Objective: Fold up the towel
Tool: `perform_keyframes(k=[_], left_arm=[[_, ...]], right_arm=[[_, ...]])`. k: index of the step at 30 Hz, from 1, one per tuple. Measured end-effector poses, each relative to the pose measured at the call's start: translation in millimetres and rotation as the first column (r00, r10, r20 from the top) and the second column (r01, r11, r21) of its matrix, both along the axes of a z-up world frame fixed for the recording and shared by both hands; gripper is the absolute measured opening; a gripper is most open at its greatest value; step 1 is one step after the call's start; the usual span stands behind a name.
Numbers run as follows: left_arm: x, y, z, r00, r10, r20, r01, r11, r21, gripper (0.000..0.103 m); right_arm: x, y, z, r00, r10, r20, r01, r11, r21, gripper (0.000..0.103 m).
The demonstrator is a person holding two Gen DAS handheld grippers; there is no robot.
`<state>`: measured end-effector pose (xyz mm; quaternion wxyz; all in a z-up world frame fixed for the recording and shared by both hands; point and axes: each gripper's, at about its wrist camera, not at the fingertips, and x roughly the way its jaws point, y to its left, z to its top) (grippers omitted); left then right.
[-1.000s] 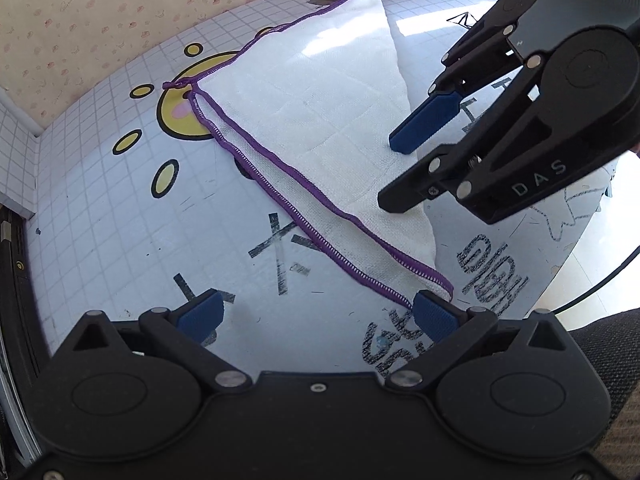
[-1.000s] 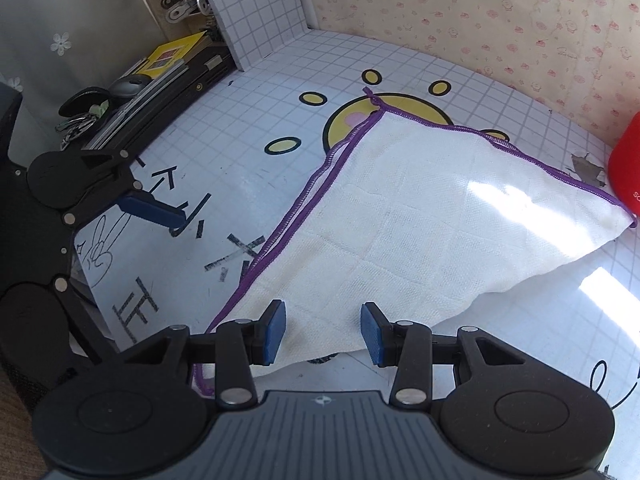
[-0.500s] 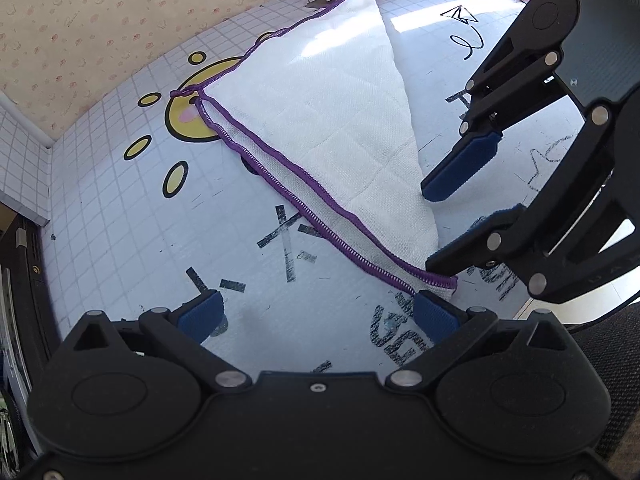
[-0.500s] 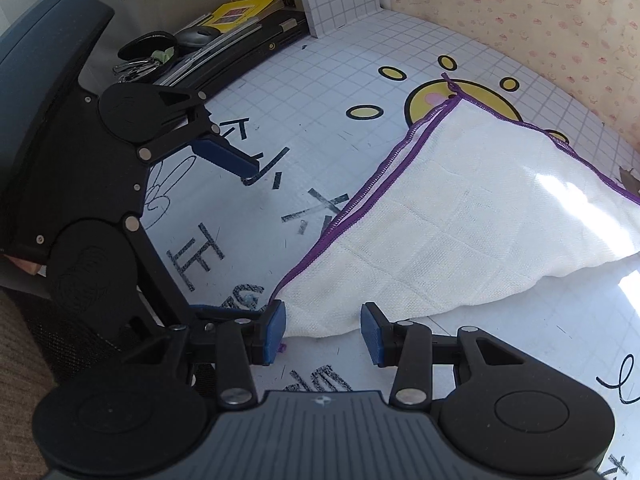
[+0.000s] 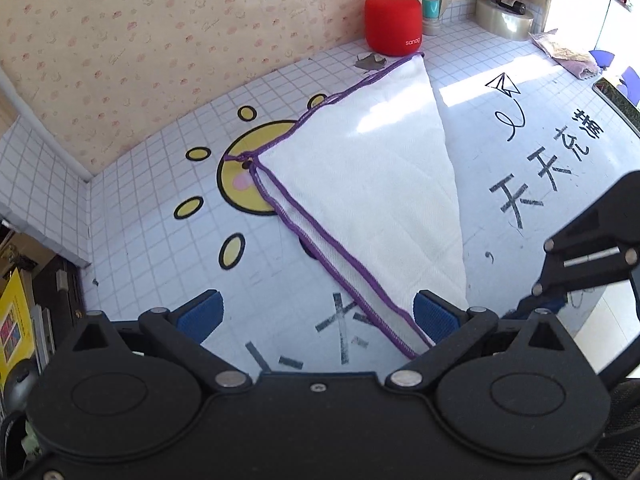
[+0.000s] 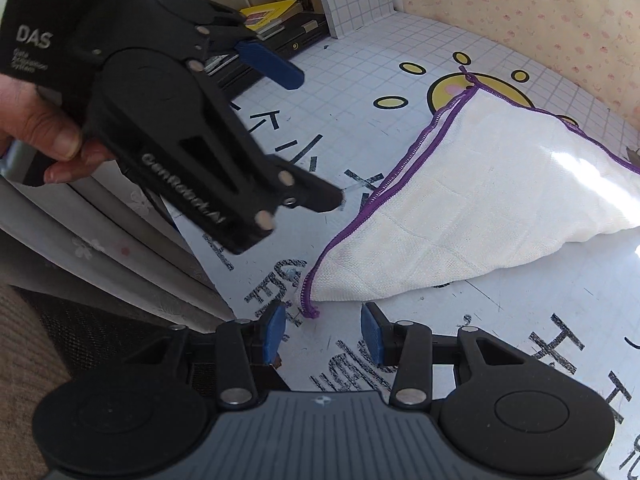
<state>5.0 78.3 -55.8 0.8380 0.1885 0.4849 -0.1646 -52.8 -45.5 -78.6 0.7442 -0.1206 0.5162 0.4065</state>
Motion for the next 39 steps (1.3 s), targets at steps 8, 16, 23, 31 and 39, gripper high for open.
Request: perform_keyframes(k=[8, 16, 23, 31, 39], left_arm=[[36, -34, -16, 0.992, -0.130, -0.003, 0.130, 0.991, -0.029, 0.101], [38, -54, -30, 0.968, -0.251, 0.005, 0.251, 0.967, -0.029, 0.101], [37, -62, -45, 0.948, -0.316, -0.026, 0.316, 0.949, -0.015, 0.101], [38, -55, -52, 0.944, -0.323, -0.068, 0.318, 0.945, -0.075, 0.102], [33, -57, -51, 0.942, -0.333, -0.043, 0.330, 0.942, -0.061, 0.102]], right_arm=[[-13, 12, 0, 0.993, -0.119, 0.027, 0.120, 0.993, -0.025, 0.038], [-28, 29, -1, 0.969, -0.235, 0.073, 0.240, 0.967, -0.084, 0.010], [-40, 44, -1, 0.937, -0.330, 0.117, 0.344, 0.930, -0.131, 0.007], [-60, 64, -4, 0.932, -0.320, 0.172, 0.351, 0.915, -0.197, 0.008], [-67, 62, -3, 0.927, -0.339, 0.161, 0.366, 0.910, -0.193, 0.010]])
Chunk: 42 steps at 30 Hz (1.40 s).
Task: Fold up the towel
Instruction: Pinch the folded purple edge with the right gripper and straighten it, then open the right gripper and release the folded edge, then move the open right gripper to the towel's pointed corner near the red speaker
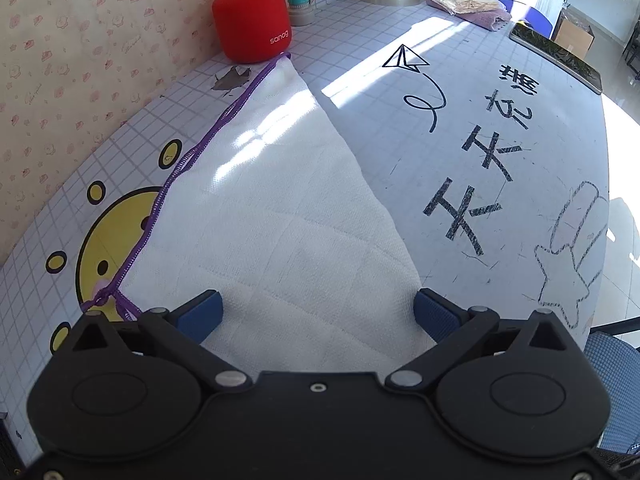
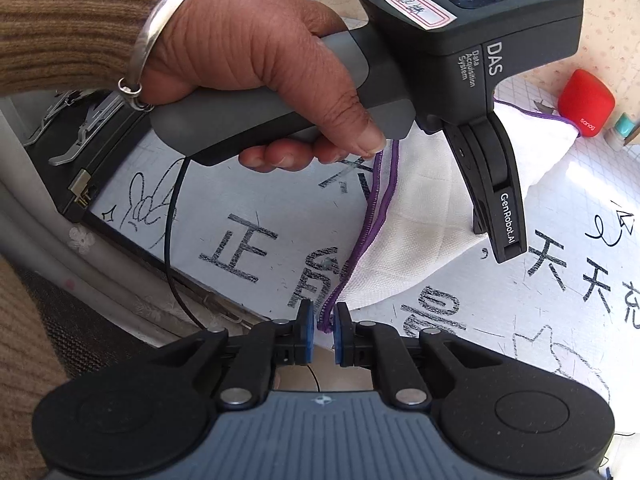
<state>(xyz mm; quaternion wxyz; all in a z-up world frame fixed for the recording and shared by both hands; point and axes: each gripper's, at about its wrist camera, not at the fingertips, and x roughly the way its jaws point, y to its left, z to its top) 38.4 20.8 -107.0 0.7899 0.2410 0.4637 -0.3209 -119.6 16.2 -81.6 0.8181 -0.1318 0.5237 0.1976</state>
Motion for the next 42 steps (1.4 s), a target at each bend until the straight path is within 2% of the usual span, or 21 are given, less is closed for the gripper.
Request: perform_keyframes(k=[3, 8, 25, 27, 31, 36, 42], left_arm=[[-1, 0, 0, 1.000, -0.001, 0.004, 0.001, 1.000, 0.000, 0.102], [-1, 0, 0, 1.000, -0.001, -0.002, 0.001, 1.000, -0.005, 0.102], [-3, 10, 0, 1.000, -0.013, -0.007, 0.013, 0.999, -0.036, 0.102], [-4, 13, 0, 1.000, -0.024, -0.002, 0.024, 0.999, -0.032, 0.102], [-6, 18, 4, 0.999, -0.034, 0.017, 0.034, 0.999, -0.028, 0.102], [-1, 23, 15, 0.999, 0.007, 0.041, -0.004, 0.998, -0.064, 0.102], [1, 9, 20, 0.997, 0.031, 0.067, -0.028, 0.998, -0.050, 0.102]], right_arm=[[-2, -1, 0, 1.000, 0.001, -0.006, -0.001, 1.000, 0.000, 0.018], [-5, -3, -1, 1.000, 0.001, -0.017, -0.001, 1.000, -0.001, 0.024], [-15, -10, -4, 0.999, 0.004, -0.054, -0.004, 1.000, -0.002, 0.029], [-12, 4, 6, 0.998, -0.026, -0.060, 0.025, 1.000, -0.006, 0.030], [-8, -17, 15, 0.994, -0.099, -0.044, 0.098, 0.995, -0.031, 0.030], [6, -40, 25, 0.993, -0.115, -0.006, 0.114, 0.991, -0.068, 0.031], [39, -78, 36, 0.994, -0.105, 0.037, 0.107, 0.993, -0.050, 0.031]])
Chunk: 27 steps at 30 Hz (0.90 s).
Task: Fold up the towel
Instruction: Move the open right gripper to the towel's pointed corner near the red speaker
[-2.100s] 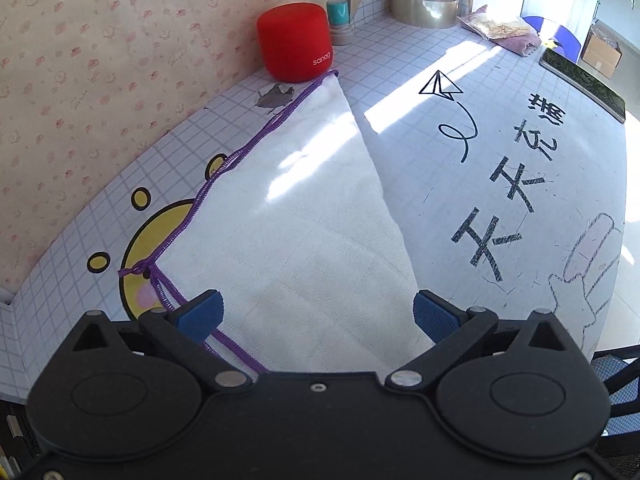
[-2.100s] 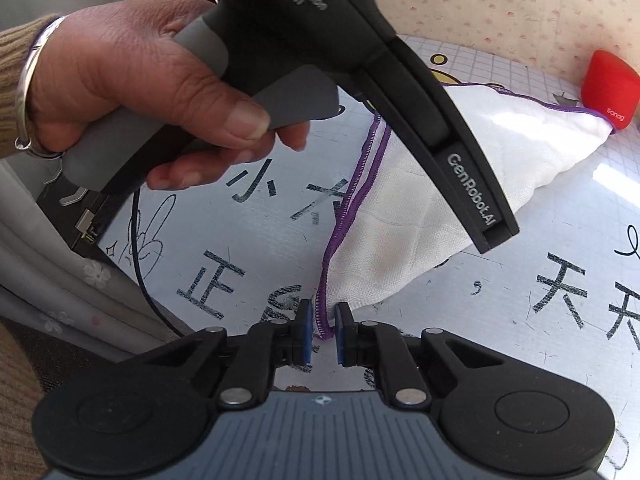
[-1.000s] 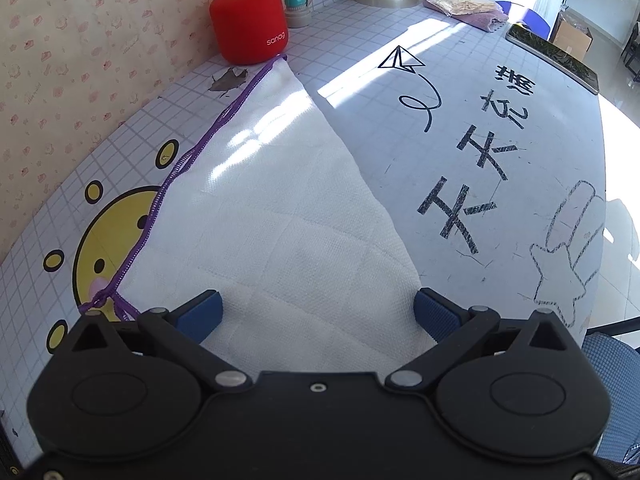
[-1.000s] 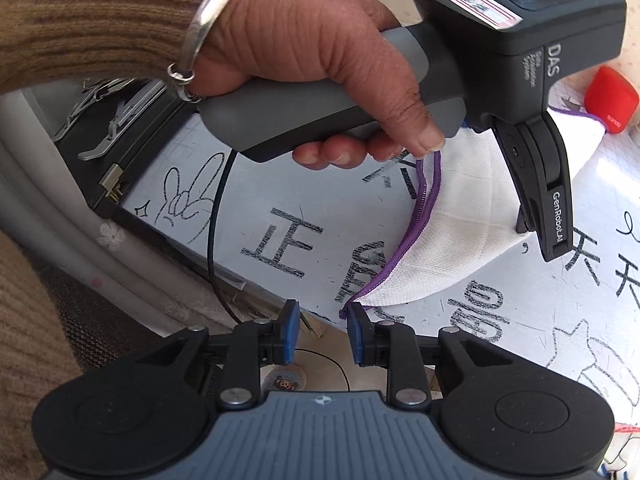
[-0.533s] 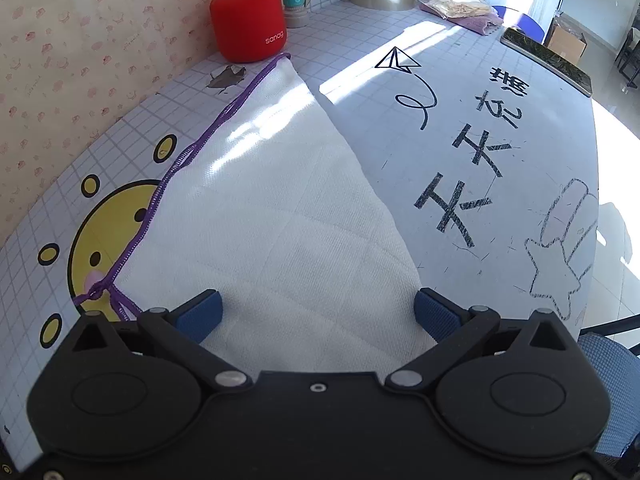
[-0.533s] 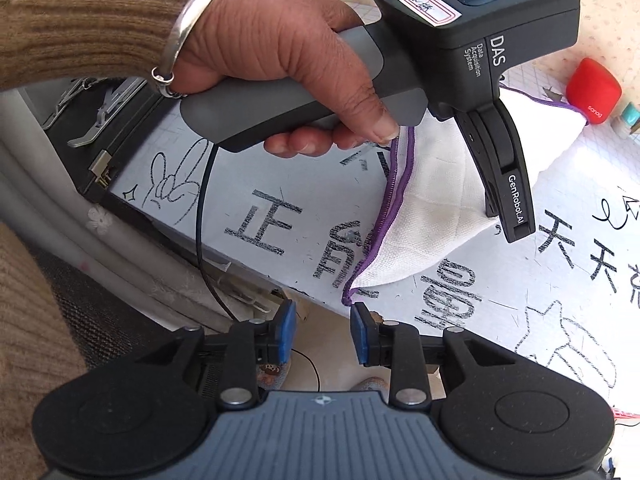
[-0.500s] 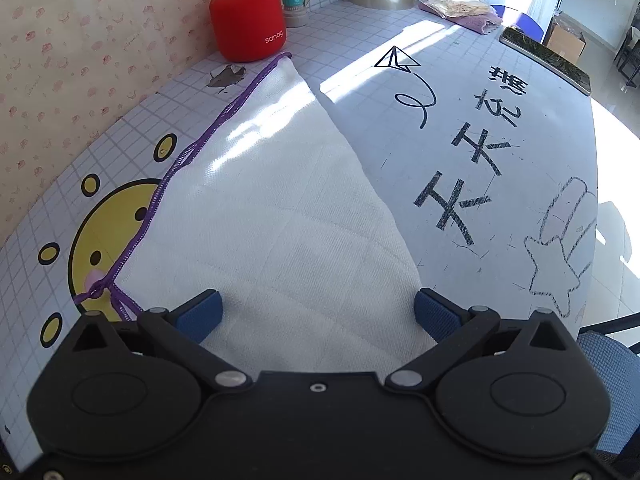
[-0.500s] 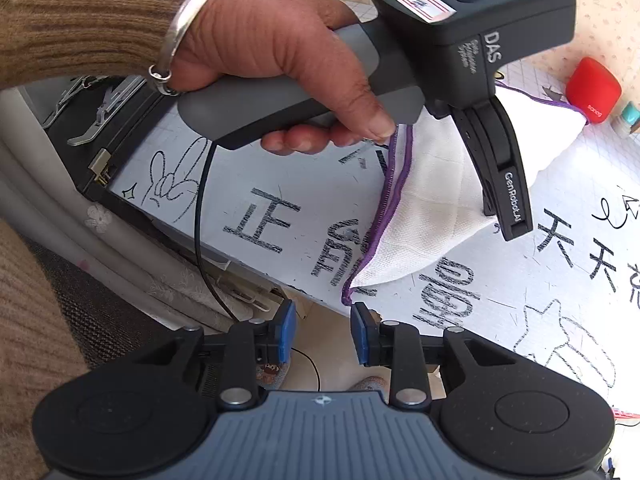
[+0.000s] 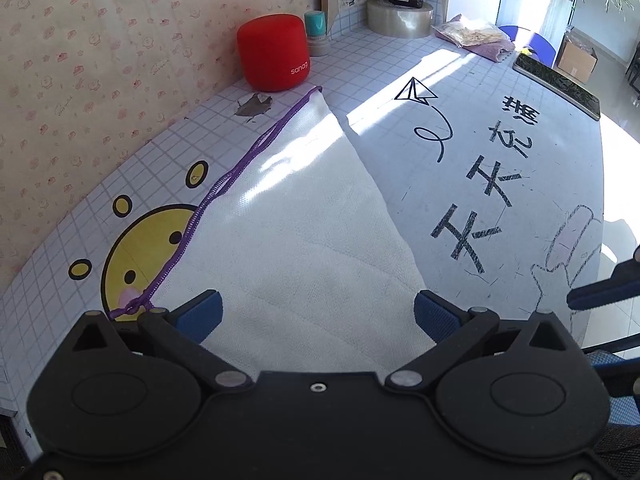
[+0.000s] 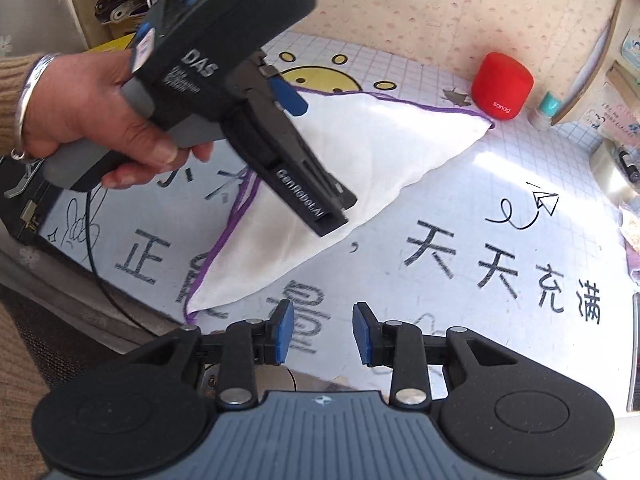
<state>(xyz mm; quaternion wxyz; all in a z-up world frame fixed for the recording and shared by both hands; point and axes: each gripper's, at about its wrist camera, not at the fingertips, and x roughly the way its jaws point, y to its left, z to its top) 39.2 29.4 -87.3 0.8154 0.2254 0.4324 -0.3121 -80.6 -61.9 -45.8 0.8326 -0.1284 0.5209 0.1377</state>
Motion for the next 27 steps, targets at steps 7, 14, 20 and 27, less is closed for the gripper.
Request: perform_keyframes(k=[7, 14, 20, 27], left_arm=[[9, -23, -2, 0.998, 0.032, -0.048, -0.032, 0.999, -0.004, 0.102], [14, -38, -5, 0.995, 0.063, -0.076, -0.064, 0.998, -0.004, 0.102], [17, -51, -7, 0.990, 0.098, -0.101, -0.099, 0.995, -0.008, 0.102], [19, -65, -10, 0.982, 0.155, -0.110, -0.154, 0.988, 0.012, 0.102]], right_arm=[[54, -43, 4, 0.999, 0.039, 0.020, -0.040, 0.998, 0.038, 0.032], [103, -74, 4, 0.995, 0.089, 0.037, -0.091, 0.995, 0.049, 0.032], [148, -91, -2, 0.983, 0.152, 0.103, -0.158, 0.986, 0.059, 0.032], [196, -108, -12, 0.957, 0.236, 0.167, -0.240, 0.971, 0.004, 0.032]])
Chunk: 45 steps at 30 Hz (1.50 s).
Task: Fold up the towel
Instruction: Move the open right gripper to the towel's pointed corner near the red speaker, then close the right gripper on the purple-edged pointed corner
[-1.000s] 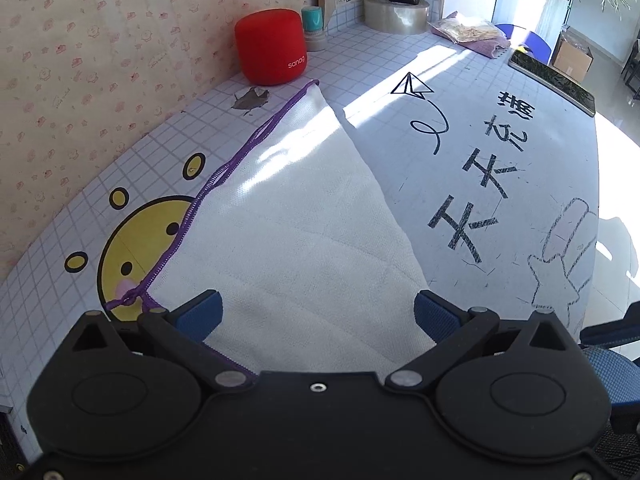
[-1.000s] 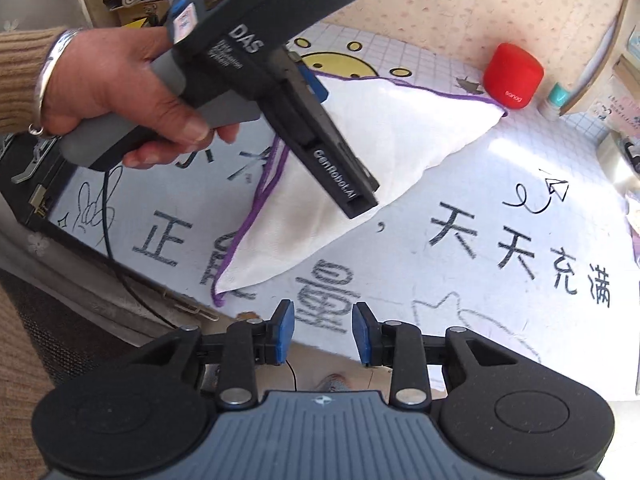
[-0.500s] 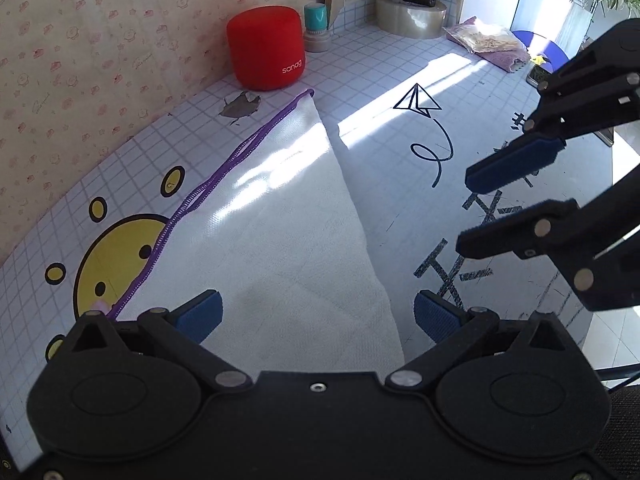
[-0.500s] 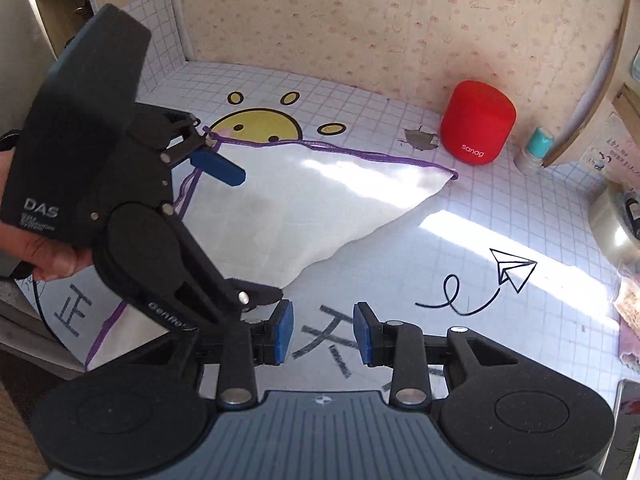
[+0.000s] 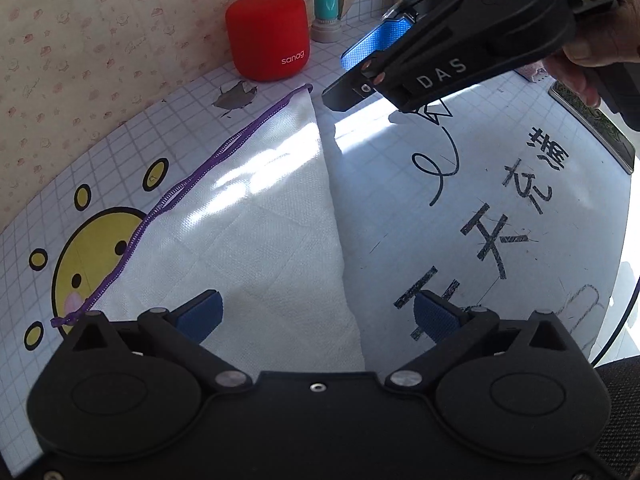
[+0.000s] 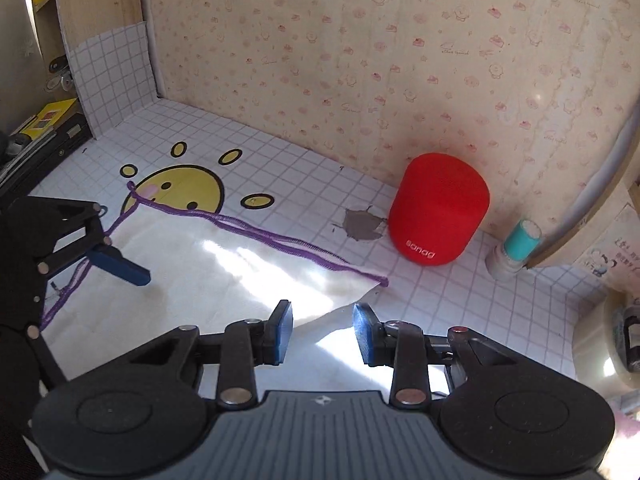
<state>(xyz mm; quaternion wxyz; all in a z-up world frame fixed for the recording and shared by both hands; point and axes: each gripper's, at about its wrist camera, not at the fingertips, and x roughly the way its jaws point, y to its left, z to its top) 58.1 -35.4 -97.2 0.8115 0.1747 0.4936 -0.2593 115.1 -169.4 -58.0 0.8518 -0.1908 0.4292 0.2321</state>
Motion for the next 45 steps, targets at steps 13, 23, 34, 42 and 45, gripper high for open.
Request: perform_keyframes(k=[13, 23, 34, 42, 45], left_arm=[[2, -5, -3, 0.995, 0.093, -0.026, -0.093, 0.996, 0.018, 0.102], [5, -6, -2, 0.994, 0.101, -0.039, -0.100, 0.995, 0.013, 0.102], [10, -6, -5, 0.991, 0.122, -0.056, -0.120, 0.992, 0.024, 0.102], [11, -7, -5, 0.990, 0.128, -0.061, -0.126, 0.992, 0.031, 0.102], [11, -7, -7, 0.990, 0.125, -0.063, -0.124, 0.992, 0.034, 0.102]], right_arm=[[34, 0, -18, 0.993, 0.117, -0.031, -0.117, 0.993, -0.009, 0.032], [42, 1, -24, 0.948, 0.317, -0.017, -0.317, 0.948, -0.013, 0.033], [46, 11, -37, 0.860, 0.511, -0.001, -0.509, 0.856, -0.084, 0.043], [50, 8, -38, 0.860, 0.510, -0.019, -0.510, 0.859, -0.048, 0.027], [53, 9, -40, 0.873, 0.485, -0.053, -0.487, 0.873, -0.031, 0.009]])
